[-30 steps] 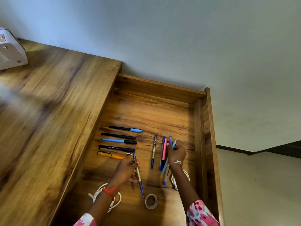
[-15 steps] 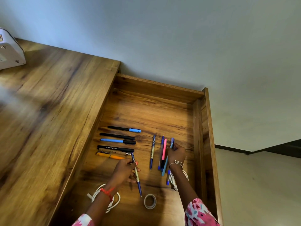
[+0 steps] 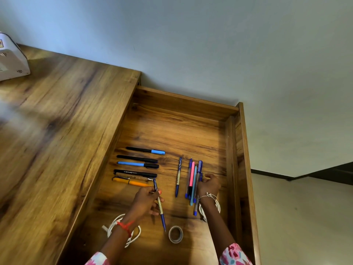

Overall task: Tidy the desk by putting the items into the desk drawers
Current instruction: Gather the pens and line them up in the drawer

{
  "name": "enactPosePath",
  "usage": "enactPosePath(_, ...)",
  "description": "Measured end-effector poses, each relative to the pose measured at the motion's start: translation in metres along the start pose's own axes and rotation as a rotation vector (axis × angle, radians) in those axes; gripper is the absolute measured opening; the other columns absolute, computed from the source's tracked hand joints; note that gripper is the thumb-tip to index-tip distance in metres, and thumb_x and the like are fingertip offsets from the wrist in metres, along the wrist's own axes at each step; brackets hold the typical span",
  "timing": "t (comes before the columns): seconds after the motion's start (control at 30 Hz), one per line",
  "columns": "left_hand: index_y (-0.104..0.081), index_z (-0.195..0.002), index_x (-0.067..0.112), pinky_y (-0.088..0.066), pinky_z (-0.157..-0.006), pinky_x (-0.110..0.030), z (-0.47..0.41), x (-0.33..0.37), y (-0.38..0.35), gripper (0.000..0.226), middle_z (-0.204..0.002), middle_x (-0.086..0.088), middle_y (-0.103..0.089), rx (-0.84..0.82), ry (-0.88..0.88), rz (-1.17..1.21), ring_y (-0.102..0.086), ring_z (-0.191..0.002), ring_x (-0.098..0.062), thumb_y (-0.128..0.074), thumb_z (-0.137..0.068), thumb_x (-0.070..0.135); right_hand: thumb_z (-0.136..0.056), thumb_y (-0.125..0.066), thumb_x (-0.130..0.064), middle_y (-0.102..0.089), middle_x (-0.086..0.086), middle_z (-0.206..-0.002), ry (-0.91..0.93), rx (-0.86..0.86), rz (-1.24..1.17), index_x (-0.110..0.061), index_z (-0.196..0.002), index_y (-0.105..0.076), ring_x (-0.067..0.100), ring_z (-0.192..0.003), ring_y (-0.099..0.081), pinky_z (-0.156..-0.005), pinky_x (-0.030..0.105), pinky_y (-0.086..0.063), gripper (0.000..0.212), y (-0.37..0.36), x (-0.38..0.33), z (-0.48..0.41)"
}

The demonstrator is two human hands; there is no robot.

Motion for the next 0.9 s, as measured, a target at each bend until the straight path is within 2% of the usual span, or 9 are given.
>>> enactPosePath(0.1,-0.057,-0.092,0.015,-0.054,-0.05,-0.028,0.002,0.0,-0.001,0.008,-0.084,-0.008,-0.066,-0.005,-0.002,0.002,-0.061,-0.061,-0.017,-0.049,-0.096,0.016,-0.076,-0.064,0.002,-0.068,0.023,-0.093,-0.02,-0.009,0.039,0.005,-0.088,-0.066,0.032,-0.084,-0.064,-0.068,0.03,-0.047,0.012,0.002,0.003,-0.001)
enactPosePath(0.23,-0.056,-0.092,0.015,-0.054,-0.053,-0.029,0.004,0.0,-0.002,0.008,-0.085,-0.009,-0.065,-0.01,-0.002,-0.004,-0.06,-0.064,-0.018,-0.048,-0.096,0.015,-0.075,-0.06,0.006,-0.068,0.025,-0.091,-0.02,0.026,0.013,0.007,-0.082,-0.067,0.036,-0.087,-0.064,-0.073,0.034,-0.049,0.01,0.006,-0.004,-0.008)
enactPosePath(0.47,-0.057,-0.1,0.009,-0.054,-0.047,-0.027,0.004,-0.002,0.002,0.01,-0.086,-0.011,-0.065,0.009,0.005,-0.013,-0.061,-0.067,-0.02,-0.049,-0.095,0.014,-0.08,-0.049,0.013,-0.069,0.024,-0.09,0.047,0.022,-0.005,0.009,-0.085,-0.068,0.033,-0.087,-0.065,-0.071,0.03,-0.048,0.02,0.008,-0.022,-0.028)
enactPosePath(0.6,-0.057,-0.096,0.014,-0.053,-0.047,-0.027,0.001,-0.002,0.0,0.008,-0.084,-0.009,-0.066,0.009,-0.006,-0.013,-0.062,-0.065,-0.02,-0.049,-0.095,0.016,-0.08,-0.047,0.015,-0.068,0.024,-0.097,0.059,-0.017,0.015,0.009,-0.09,-0.067,0.034,-0.091,-0.063,-0.078,0.033,-0.049,0.024,0.003,-0.026,-0.033)
enactPosePath(0.7,-0.057,-0.092,0.018,-0.052,-0.047,-0.026,-0.001,0.0,-0.003,0.007,-0.084,-0.008,-0.066,-0.001,-0.015,-0.025,-0.062,-0.064,-0.018,-0.05,-0.095,0.018,-0.079,-0.045,0.016,-0.068,0.025,-0.095,0.075,-0.023,0.024,0.009,-0.089,-0.067,0.035,-0.09,-0.063,-0.073,0.03,-0.048,0.025,0.003,-0.026,-0.033)
enactPosePath(0.8,-0.056,-0.09,0.021,-0.052,-0.045,-0.024,-0.004,0.002,-0.004,0.008,-0.082,-0.006,-0.066,0.0,-0.032,-0.042,-0.061,-0.061,-0.016,-0.051,-0.094,0.019,-0.079,-0.046,0.015,-0.069,0.024,-0.094,0.101,-0.023,0.036,0.009,-0.091,-0.068,0.035,-0.089,-0.064,-0.075,0.032,-0.048,0.026,0.003,-0.024,-0.032)
enactPosePath(0.9,-0.057,-0.097,0.018,-0.051,-0.047,-0.024,-0.008,0.004,-0.005,0.007,-0.082,-0.003,-0.065,0.014,-0.059,-0.076,-0.059,-0.061,-0.013,-0.05,-0.095,0.017,-0.077,-0.048,0.016,-0.069,0.025,-0.09,0.129,-0.011,0.027,0.009,-0.089,-0.069,0.037,-0.088,-0.064,-0.071,0.029,-0.045,0.025,0.004,-0.024,-0.029)
Point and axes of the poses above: each hand's wrist, its own z-axis away from the middle knuckle, its own y-axis out of the back of the hand, x = y × z, the point moved 5 cm from there along -z, towards the middle knuckle
